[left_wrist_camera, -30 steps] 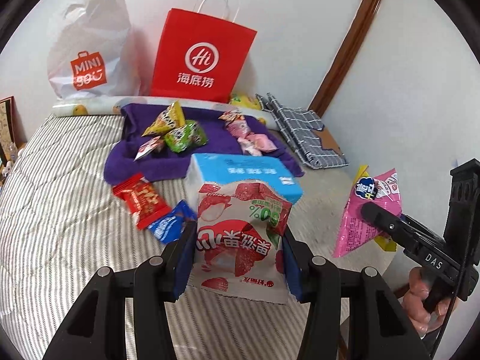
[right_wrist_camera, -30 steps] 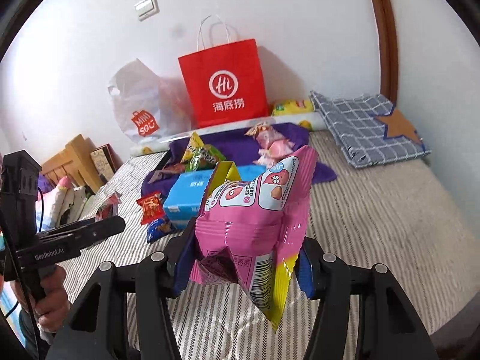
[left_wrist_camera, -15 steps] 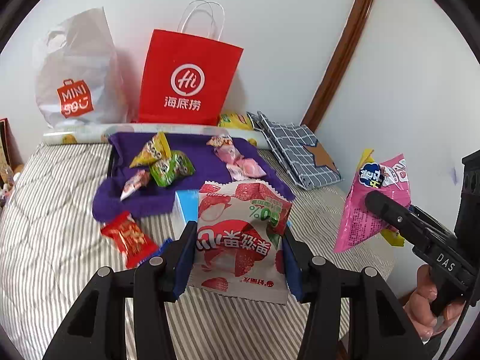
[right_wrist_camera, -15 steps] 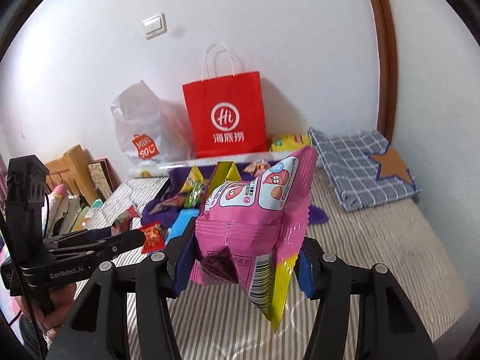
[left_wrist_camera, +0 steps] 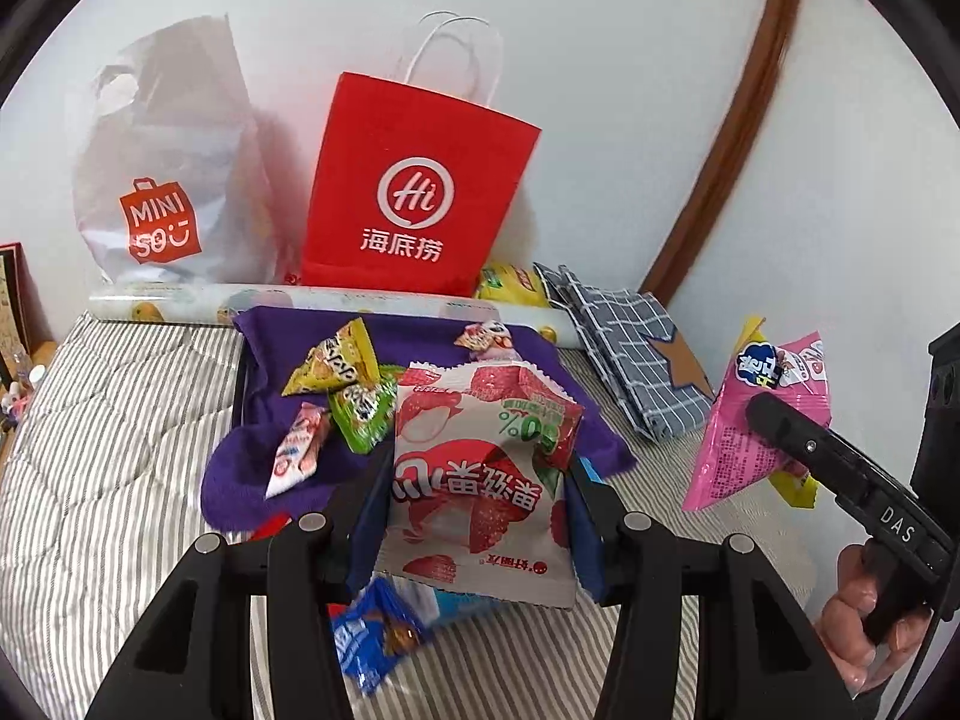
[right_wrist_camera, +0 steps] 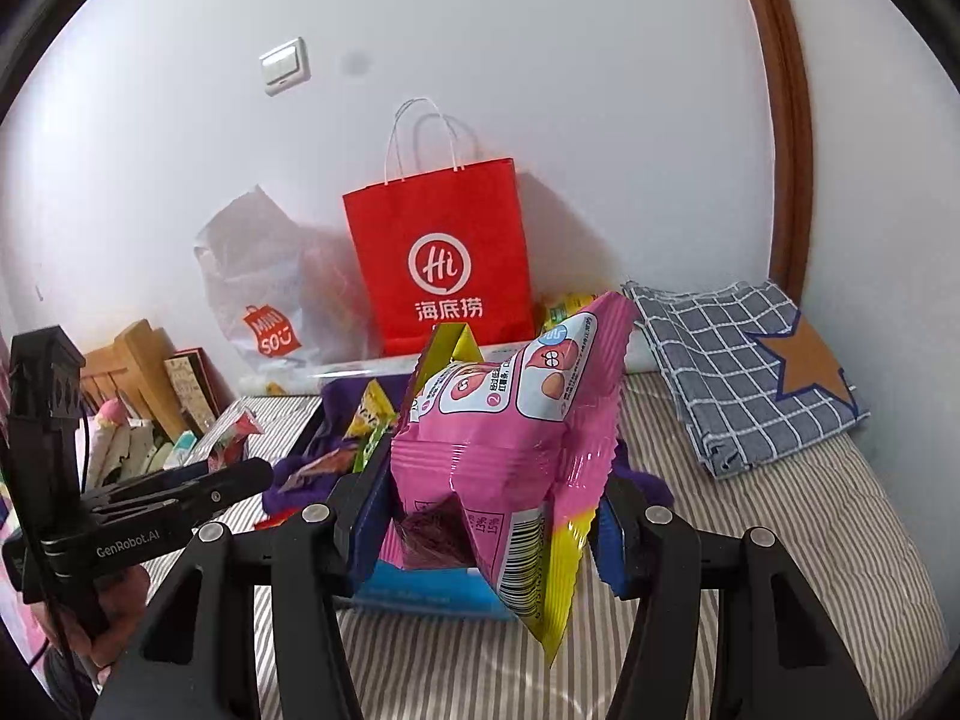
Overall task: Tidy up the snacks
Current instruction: 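Carry the large pink bag and strawberry bag with both tools over the purple towel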
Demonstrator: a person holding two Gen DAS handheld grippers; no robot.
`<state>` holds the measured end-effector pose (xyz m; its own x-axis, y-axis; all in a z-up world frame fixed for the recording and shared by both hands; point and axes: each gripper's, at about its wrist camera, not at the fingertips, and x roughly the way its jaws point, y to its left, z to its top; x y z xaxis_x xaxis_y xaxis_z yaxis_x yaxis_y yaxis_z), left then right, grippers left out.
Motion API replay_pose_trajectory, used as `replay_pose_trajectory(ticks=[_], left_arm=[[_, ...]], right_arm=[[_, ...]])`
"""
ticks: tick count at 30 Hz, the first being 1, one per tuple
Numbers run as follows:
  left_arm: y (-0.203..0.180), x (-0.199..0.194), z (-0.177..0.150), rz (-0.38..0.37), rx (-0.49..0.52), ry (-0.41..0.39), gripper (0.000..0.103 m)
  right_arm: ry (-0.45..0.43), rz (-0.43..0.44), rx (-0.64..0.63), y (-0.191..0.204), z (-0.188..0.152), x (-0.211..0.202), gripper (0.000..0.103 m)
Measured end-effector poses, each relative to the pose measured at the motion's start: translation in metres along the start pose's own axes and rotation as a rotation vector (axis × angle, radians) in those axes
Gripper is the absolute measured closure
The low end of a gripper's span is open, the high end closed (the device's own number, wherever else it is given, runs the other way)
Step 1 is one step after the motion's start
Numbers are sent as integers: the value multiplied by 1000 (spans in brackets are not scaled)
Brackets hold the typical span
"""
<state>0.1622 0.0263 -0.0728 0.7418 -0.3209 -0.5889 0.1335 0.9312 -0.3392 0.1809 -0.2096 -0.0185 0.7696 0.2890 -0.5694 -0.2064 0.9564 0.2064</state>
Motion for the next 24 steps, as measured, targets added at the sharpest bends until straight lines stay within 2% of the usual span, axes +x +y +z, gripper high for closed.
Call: replay_pose_trajectory(ticks=[12, 19, 24], left_arm=[[18, 41, 34, 22, -58, -23, 54], [25, 64, 59, 37, -56, -56, 53], [37, 82, 54, 63, -61, -76, 53]], right_arm=[[23, 19, 46, -9, 35, 64, 47], [29, 37, 51, -15, 55, 105, 47], [41, 68, 57, -22, 51, 137, 47]])
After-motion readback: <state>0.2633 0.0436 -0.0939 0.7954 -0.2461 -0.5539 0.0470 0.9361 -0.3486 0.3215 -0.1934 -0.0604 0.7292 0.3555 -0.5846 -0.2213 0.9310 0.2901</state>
